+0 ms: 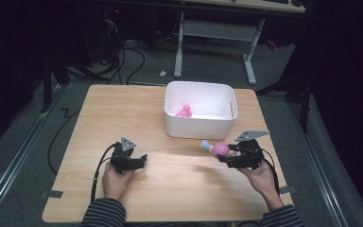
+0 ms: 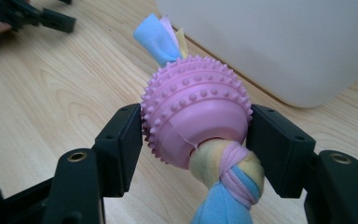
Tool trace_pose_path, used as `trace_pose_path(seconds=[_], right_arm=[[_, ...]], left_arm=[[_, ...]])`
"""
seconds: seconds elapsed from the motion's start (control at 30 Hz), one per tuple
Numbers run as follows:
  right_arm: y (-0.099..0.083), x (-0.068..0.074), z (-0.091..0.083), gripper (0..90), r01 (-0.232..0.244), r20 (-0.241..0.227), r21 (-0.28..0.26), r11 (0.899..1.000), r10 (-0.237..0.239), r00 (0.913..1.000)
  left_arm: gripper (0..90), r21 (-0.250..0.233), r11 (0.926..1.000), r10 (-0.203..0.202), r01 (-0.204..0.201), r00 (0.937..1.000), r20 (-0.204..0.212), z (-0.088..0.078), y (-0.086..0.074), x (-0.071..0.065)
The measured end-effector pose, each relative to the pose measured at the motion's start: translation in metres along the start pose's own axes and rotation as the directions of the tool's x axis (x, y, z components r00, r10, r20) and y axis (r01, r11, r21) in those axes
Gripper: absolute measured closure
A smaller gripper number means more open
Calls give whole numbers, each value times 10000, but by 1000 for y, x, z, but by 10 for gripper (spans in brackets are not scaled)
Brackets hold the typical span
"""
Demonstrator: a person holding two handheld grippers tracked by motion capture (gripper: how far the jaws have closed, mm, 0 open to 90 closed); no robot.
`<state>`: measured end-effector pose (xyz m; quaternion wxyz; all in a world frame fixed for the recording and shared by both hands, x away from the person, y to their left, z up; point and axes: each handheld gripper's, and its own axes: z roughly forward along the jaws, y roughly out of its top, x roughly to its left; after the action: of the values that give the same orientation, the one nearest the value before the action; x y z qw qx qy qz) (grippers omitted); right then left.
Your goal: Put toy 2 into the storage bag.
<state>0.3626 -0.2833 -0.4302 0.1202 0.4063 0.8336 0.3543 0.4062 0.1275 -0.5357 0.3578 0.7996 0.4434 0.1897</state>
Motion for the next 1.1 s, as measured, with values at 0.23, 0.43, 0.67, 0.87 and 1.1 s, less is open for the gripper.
trace_pose_path(seconds=[0.23,0.43,0.67,0.87,1.1], right_arm=[[10,-4,-8,371,31,-328,93,10000,-28,9995],[25,-4,-20,372,411,-145,42,9991,-410,9991],[53,-8,-39,371,876,495,-73,9961,-871,9950],[83,-15,-49,371,1201,947,-330,9922,-1166,9887],[113,-25,-44,370,1279,1355,-282,9914,-1230,9831]], left_arm=[[261,4,10000,1,-1,10000,2,0,0,0],[260,5,10000,2,-2,10000,3,0,0,0],[260,3,10000,0,0,10000,1,0,0,0],[260,2,10000,-1,1,10000,1,0,0,0],[260,8,10000,2,-2,10000,-1,0,0,0]])
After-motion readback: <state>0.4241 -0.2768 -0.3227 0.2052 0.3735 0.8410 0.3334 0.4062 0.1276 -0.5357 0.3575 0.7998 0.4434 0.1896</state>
